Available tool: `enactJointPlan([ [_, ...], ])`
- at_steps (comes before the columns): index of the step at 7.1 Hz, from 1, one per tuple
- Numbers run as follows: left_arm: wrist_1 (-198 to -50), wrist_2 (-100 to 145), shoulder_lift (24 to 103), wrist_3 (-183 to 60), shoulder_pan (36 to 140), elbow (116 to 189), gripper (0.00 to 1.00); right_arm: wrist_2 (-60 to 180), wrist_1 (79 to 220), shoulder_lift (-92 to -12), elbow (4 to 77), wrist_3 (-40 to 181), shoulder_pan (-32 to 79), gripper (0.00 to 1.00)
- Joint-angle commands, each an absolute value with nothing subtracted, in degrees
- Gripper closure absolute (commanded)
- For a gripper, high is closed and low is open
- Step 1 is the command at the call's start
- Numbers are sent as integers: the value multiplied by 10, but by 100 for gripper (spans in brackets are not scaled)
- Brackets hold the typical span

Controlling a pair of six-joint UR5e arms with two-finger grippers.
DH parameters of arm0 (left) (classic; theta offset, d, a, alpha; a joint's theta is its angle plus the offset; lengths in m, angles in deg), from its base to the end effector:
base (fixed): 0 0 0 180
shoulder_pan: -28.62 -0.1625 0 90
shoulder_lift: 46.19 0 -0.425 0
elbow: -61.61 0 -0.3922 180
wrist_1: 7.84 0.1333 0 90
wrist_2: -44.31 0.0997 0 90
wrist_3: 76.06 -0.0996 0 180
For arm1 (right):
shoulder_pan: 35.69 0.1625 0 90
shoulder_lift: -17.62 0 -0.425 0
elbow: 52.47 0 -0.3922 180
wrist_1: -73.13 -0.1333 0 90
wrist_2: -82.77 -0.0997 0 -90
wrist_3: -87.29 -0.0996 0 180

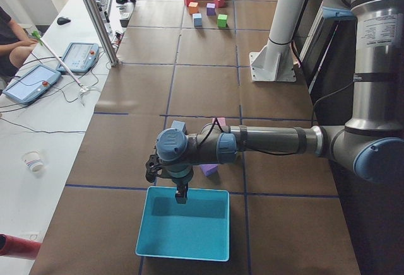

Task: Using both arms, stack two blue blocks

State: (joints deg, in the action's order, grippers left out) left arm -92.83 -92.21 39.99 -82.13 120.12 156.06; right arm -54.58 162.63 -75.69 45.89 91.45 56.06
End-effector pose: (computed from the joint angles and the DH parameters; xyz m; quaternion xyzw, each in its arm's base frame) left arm -0.0730 -0.4563 0.6582 -0.0090 0.3961 0.0215 0.9179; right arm 0.0744 -0.4698 0.6098 0.0650 -0.3983 -0.0387 0.9142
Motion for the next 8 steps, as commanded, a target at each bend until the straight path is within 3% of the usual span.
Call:
enactJointPlan([
  [1, -928, -920, 401, -821, 1202, 1561, 0, -543, 1626, -727, 481, 911, 527, 0],
  [5, -929, -919, 404, -821, 1201, 1555, 0, -537, 1599, -710, 568, 659, 376, 0],
  [8, -929, -919, 404, -820, 1201, 1556, 0, -433, 1428, -717, 561, 442, 237, 0],
])
